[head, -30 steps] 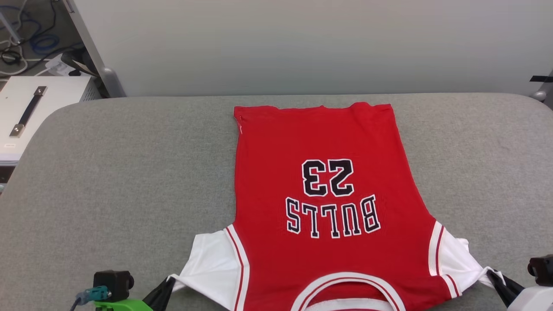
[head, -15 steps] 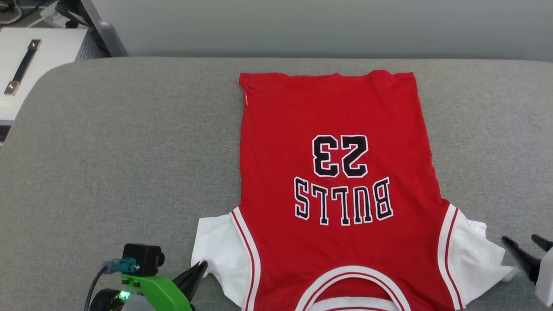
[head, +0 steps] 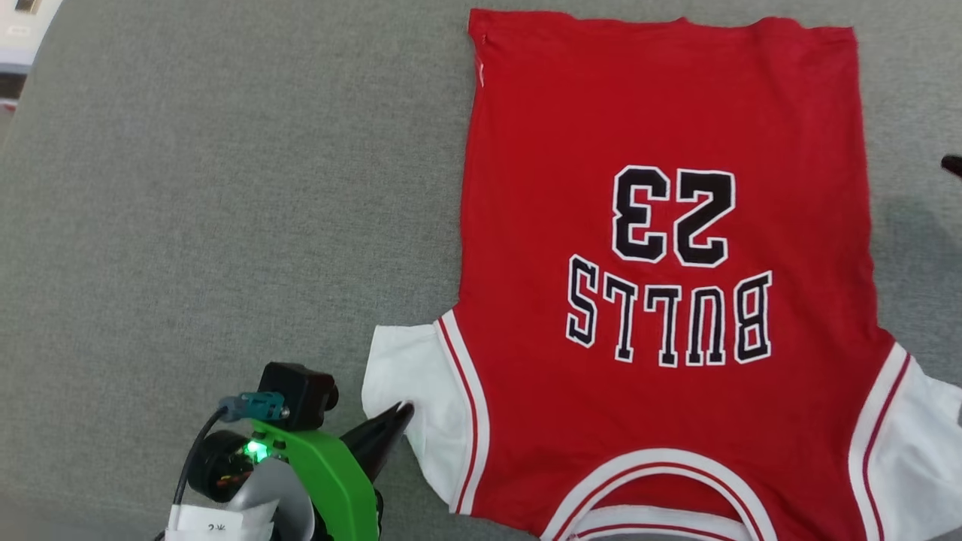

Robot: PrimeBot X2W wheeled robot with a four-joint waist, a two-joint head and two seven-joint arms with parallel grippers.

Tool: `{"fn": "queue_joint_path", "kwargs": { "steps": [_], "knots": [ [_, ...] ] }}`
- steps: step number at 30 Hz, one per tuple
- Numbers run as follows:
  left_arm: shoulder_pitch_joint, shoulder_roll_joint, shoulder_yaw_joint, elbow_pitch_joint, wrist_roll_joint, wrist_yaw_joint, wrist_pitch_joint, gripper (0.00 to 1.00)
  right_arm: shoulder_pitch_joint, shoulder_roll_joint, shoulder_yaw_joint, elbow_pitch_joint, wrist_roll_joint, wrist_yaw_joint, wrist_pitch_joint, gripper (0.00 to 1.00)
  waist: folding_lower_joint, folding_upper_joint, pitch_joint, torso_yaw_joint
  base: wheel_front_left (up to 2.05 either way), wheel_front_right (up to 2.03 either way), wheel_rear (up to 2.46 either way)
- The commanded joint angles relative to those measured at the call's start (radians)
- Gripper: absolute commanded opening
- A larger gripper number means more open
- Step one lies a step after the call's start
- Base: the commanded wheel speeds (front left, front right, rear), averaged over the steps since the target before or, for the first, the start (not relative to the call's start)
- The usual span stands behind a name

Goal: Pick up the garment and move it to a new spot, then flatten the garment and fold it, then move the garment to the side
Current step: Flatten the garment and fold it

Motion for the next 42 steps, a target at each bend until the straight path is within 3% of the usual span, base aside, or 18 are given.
{"fn": "queue_joint_path", "kwargs": {
  "steps": [1, 13, 22, 29, 30, 31, 32, 33, 42],
  "knots": [
    [-0.026, -0.010, -0.003, -0.005, 0.015, 0.000, 0.001, 0.00, -0.061, 0.012, -0.005, 0.031, -0.029, -0.001, 0.026, 1.00, -0.0001, 0.0000, 0.127, 0.107, 0.00, 0.00, 0.00],
    [-0.081, -0.070, -0.030, -0.038, 0.033, -0.022, -0.023, 0.00, -0.412, 0.037, -0.033, 0.275, -0.223, -0.001, 0.068, 1.00, -0.0001, 0.0000, 0.262, 0.209, 0.00, 0.00, 0.00],
    [-0.105, -0.083, -0.023, -0.038, 0.038, -0.038, -0.053, 0.00, -0.493, 0.033, -0.050, 0.371, -0.295, -0.001, 0.033, 1.00, -0.0001, 0.0000, 0.297, 0.256, 0.00, 0.00, 0.00],
    [-0.109, -0.100, -0.021, -0.021, 0.034, -0.049, -0.081, 0.00, -0.467, 0.028, -0.036, 0.416, -0.319, -0.001, 0.041, 1.00, -0.0001, 0.0000, 0.299, 0.266, 0.00, 0.00, 0.00],
    [-0.108, -0.100, -0.021, -0.018, 0.033, -0.049, -0.082, 0.00, -0.462, 0.029, -0.034, 0.418, -0.318, -0.001, 0.044, 0.70, -0.0001, 0.0000, 0.298, 0.265, 0.00, 0.00, 0.00],
    [-0.108, -0.100, -0.022, -0.014, 0.032, -0.050, -0.083, 0.00, -0.455, 0.028, -0.028, 0.418, -0.316, -0.001, 0.047, 0.33, -0.0001, 0.0000, 0.296, 0.265, 0.00, 0.00, 0.00],
    [-0.108, -0.100, -0.022, -0.012, 0.032, -0.051, -0.083, 0.00, -0.450, 0.026, -0.025, 0.418, -0.315, -0.001, 0.046, 0.08, -0.0001, 0.0000, 0.294, 0.265, 0.00, 0.00, 0.00],
    [-0.109, -0.100, -0.022, -0.009, 0.031, -0.051, -0.083, 0.00, -0.443, 0.023, -0.021, 0.417, -0.314, -0.001, 0.043, 0.00, -0.0001, 0.0000, 0.291, 0.264, 0.00, 0.00, 0.00],
    [-0.110, -0.095, -0.019, 0.002, 0.027, -0.049, -0.084, 0.00, -0.393, 0.003, -0.003, 0.419, -0.299, -0.001, -0.002, 0.00, -0.0001, 0.0000, 0.247, 0.238, 0.00, 0.00, 0.00]
  ]
}}
